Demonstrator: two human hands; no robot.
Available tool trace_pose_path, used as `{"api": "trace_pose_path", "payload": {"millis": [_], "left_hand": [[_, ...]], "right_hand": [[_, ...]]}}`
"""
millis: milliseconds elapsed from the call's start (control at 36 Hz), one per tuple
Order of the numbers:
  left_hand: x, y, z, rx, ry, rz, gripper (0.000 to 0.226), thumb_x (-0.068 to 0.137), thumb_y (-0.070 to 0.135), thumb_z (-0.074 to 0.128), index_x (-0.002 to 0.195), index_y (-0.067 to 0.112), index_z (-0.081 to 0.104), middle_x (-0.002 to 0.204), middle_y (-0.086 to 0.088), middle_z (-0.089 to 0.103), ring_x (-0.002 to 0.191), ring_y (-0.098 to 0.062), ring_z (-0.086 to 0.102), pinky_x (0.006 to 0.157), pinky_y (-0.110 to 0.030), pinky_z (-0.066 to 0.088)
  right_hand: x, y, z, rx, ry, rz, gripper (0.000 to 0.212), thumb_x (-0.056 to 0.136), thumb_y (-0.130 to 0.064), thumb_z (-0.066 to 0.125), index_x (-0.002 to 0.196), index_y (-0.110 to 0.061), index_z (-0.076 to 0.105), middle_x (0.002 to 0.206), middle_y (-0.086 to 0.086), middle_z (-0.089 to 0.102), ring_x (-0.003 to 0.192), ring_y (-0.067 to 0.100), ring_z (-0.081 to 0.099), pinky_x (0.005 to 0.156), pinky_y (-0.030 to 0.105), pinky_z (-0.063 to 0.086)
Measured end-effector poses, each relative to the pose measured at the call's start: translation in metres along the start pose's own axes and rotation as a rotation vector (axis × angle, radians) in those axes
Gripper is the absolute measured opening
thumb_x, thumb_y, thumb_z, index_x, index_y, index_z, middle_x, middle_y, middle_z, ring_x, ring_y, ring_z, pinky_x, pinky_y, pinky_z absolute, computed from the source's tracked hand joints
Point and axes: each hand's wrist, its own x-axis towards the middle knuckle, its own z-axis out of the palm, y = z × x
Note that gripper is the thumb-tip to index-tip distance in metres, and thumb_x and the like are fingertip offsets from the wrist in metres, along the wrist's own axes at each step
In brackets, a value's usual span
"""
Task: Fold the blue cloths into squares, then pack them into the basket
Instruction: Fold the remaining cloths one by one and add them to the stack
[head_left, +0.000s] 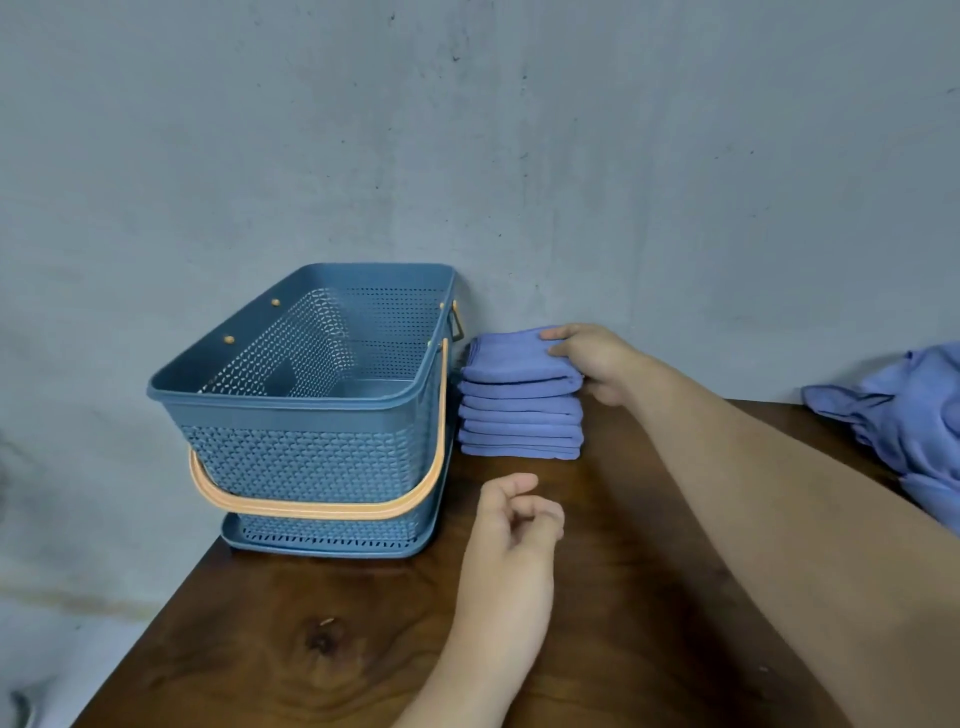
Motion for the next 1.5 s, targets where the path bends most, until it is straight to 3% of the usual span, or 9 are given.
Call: {"api": "trace_pose_path", "payload": {"millis": [222,333,472,583,694,833,972,1139,1500], "left_hand": [[0.005,0.000,-0.006,0.078,-0.016,0.016,0.024,0.100,0.017,0.066,0.116,0.034,0.062,0.093,0.013,0.073,0.102,-0.017,0.071,0.101,-0.049,0.055],[0.004,0.001,-0.008,0.126,-0.027,0.045,0.021,0.098,0.027,0.066,0.114,0.041,0.063,0.104,0.009,0.074,0.102,-0.012,0.071,0.100,-0.048,0.056],[-0.002,-0.001,-0.010,0.217,-0.095,0.109,0.023,0.100,0.024,0.065,0.116,0.041,0.063,0.099,0.009,0.073,0.098,-0.010,0.068,0.091,-0.034,0.055],[-0.016,0.007,-0.003,0.349,-0.190,0.192,0.023,0.101,0.021,0.066,0.118,0.036,0.062,0.100,0.011,0.072,0.097,-0.006,0.066,0.080,-0.009,0.045],[-0.032,0.011,0.010,0.470,-0.295,0.264,0.025,0.102,0.022,0.066,0.120,0.038,0.060,0.106,0.018,0.068,0.103,-0.006,0.065,0.089,-0.014,0.046],[-0.048,0.010,0.016,0.647,-0.424,0.334,0.031,0.103,0.023,0.066,0.126,0.041,0.057,0.115,0.019,0.064,0.114,-0.008,0.064,0.093,-0.037,0.056],[-0.062,0.007,0.022,0.751,-0.424,0.380,0.032,0.102,0.023,0.067,0.124,0.046,0.059,0.118,0.020,0.065,0.115,-0.007,0.064,0.090,-0.020,0.051],[-0.069,0.001,0.067,0.894,-0.509,0.444,0.029,0.102,0.030,0.067,0.123,0.049,0.059,0.120,0.025,0.063,0.116,0.000,0.062,0.076,-0.013,0.049],[-0.017,0.016,0.296,0.881,-0.687,0.730,0.027,0.106,0.036,0.057,0.133,0.034,0.061,0.123,0.025,0.058,0.119,0.002,0.054,0.096,-0.033,0.052]], "right_hand": [[0.004,-0.003,-0.001,-0.203,0.168,-0.106,0.031,0.094,-0.012,0.066,0.124,-0.023,0.066,0.119,0.004,0.064,0.105,0.022,0.064,0.092,0.040,0.058],[-0.035,-0.001,-0.015,-0.184,0.289,-0.195,0.028,0.093,-0.014,0.061,0.117,-0.027,0.064,0.115,0.004,0.066,0.086,0.012,0.060,0.073,0.027,0.050],[-0.120,0.027,-0.045,-0.185,0.217,-0.274,0.027,0.097,-0.023,0.066,0.119,-0.039,0.068,0.125,-0.019,0.063,0.108,0.001,0.064,0.102,0.038,0.055],[-0.204,0.056,-0.083,-0.243,0.111,-0.228,0.025,0.100,-0.030,0.066,0.117,-0.049,0.067,0.106,-0.012,0.074,0.099,0.005,0.070,0.101,0.038,0.056],[-0.276,0.071,-0.118,-0.200,0.118,-0.225,0.025,0.103,-0.024,0.065,0.117,-0.044,0.069,0.100,-0.008,0.075,0.095,0.002,0.070,0.079,0.009,0.050],[-0.307,0.107,-0.156,-0.244,0.187,-0.246,0.026,0.101,-0.035,0.067,0.124,-0.048,0.066,0.105,-0.014,0.072,0.104,0.004,0.068,0.096,0.033,0.050],[-0.321,0.133,-0.189,-0.307,0.289,-0.392,0.025,0.105,-0.019,0.063,0.120,-0.039,0.069,0.119,-0.019,0.065,0.113,0.005,0.065,0.093,0.023,0.051],[-0.311,0.144,-0.231,-0.380,0.510,-0.453,0.024,0.105,-0.015,0.057,0.118,-0.033,0.067,0.121,-0.019,0.062,0.109,0.006,0.063,0.085,0.023,0.054],[-0.304,0.153,-0.293,-0.425,0.986,-0.427,0.026,0.103,-0.009,0.058,0.120,-0.026,0.064,0.120,-0.011,0.060,0.110,0.015,0.052,0.082,0.040,0.055]]}}
